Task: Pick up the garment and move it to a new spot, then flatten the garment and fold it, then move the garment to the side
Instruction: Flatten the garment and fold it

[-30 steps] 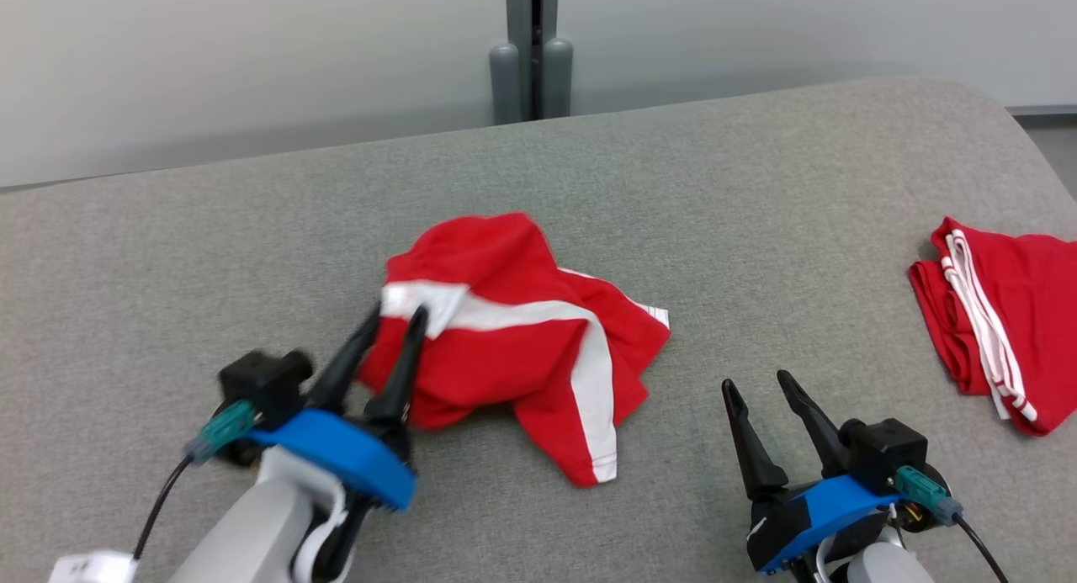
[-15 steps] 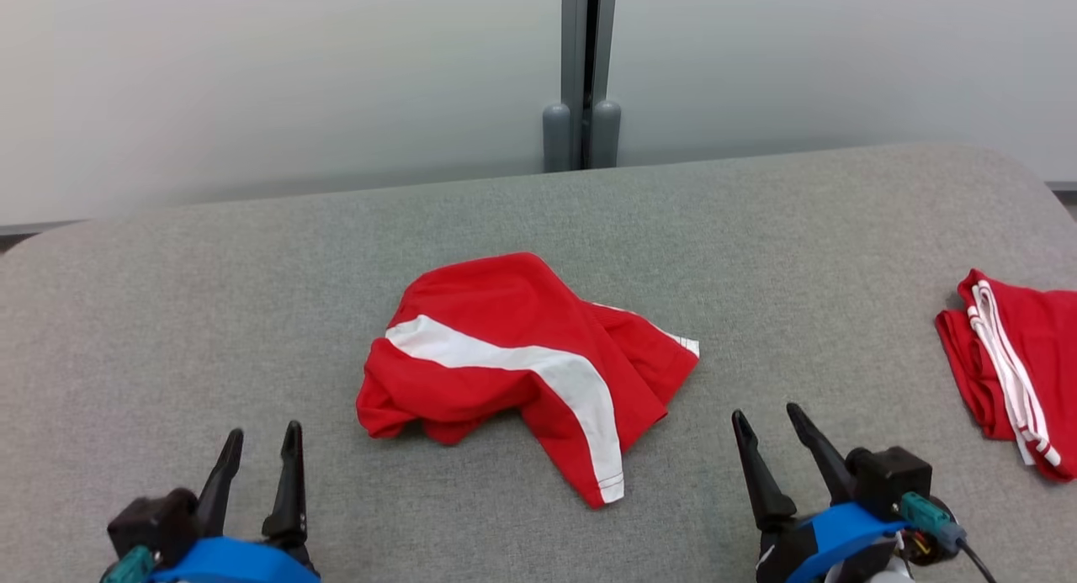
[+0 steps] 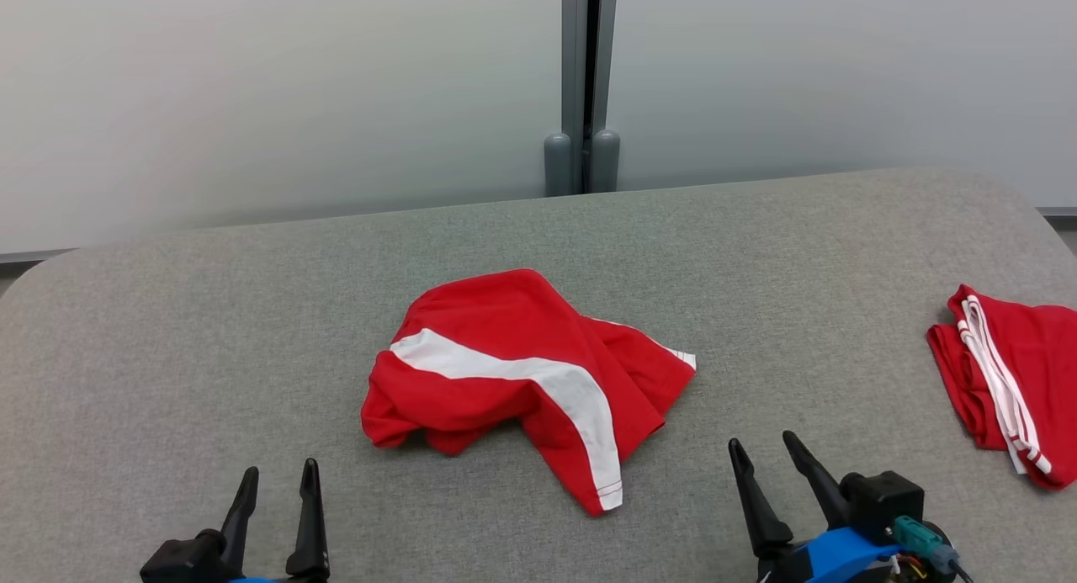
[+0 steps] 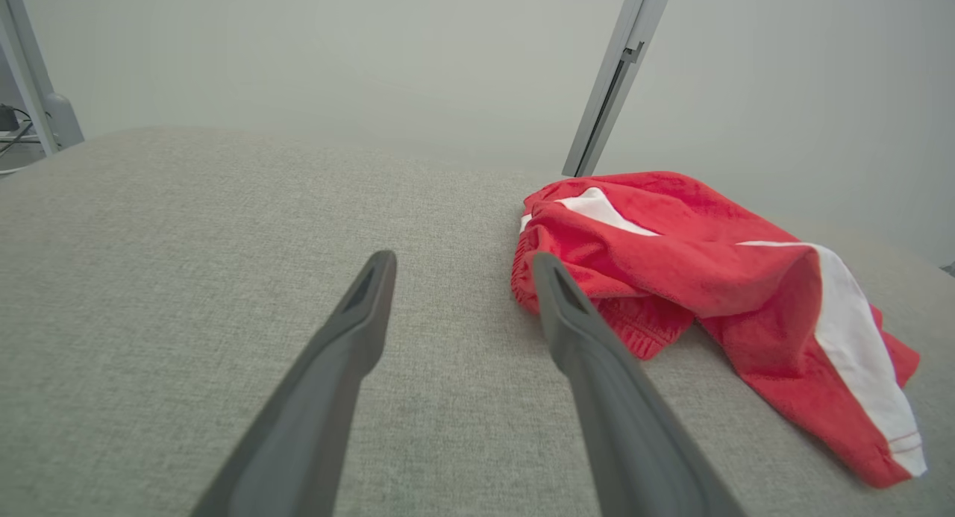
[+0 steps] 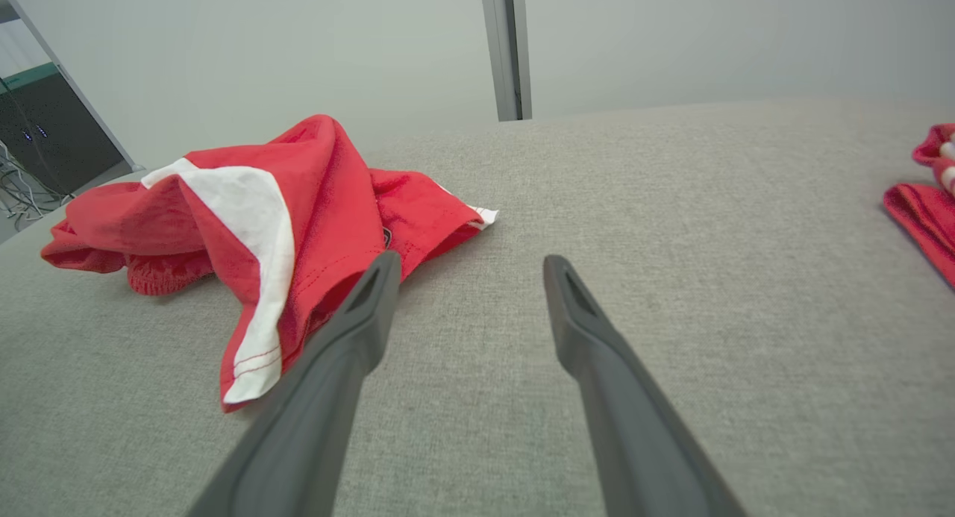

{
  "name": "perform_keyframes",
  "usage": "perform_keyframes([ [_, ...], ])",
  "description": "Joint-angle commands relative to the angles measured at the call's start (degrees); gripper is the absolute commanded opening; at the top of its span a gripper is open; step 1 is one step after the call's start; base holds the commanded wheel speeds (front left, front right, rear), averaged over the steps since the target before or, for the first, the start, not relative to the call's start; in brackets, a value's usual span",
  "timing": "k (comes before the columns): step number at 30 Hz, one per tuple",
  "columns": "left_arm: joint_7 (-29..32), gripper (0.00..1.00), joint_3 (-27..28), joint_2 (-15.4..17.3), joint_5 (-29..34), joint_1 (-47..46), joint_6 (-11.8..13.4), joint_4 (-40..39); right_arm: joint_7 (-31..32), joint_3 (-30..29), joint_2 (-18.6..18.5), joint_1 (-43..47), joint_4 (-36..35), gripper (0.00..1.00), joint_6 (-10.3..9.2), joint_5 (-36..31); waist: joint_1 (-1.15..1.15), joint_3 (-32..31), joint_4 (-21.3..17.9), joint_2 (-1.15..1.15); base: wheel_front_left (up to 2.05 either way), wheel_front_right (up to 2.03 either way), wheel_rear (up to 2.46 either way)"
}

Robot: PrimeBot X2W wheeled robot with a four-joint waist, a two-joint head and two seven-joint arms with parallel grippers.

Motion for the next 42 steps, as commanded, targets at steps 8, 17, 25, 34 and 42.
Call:
perform_keyframes([
  [8,-0.2,1.0,-1.8,-0.4,0.0,-1.5,-0.1,0.7,0.0,9.3,-0.2,-1.5,2.8,1.0,0.0,2.5,0.01,1.4,2.9,0.0,0.0,0.0,0.0],
  [17,-0.2,1.0,-3.0,0.9,-1.1,-1.9,-0.1,1.3,0.0,14.2,-0.2,-5.8,10.3,1.0,0.0,3.9,0.01,3.4,6.8,0.0,0.0,0.0,0.0],
  [25,-0.2,1.0,-3.3,1.7,-2.1,-2.8,-0.1,1.2,0.0,16.1,-0.2,-8.7,15.6,0.0,0.0,4.7,0.01,4.7,8.6,0.0,0.0,0.0,0.0],
  [34,-0.2,1.0,-1.8,0.4,-1.3,-1.2,-0.1,1.2,0.0,3.0,-0.2,-8.6,11.4,0.0,0.0,-10.1,0.01,2.6,5.7,0.0,0.0,0.0,0.0],
  [42,-0.2,1.0,0.3,-1.6,-0.8,-1.0,-0.1,2.3,0.0,-10.8,-0.2,-6.0,-0.8,0.0,-0.01,-27.9,0.01,1.0,3.2,0.0,0.0,0.0,0.0],
])
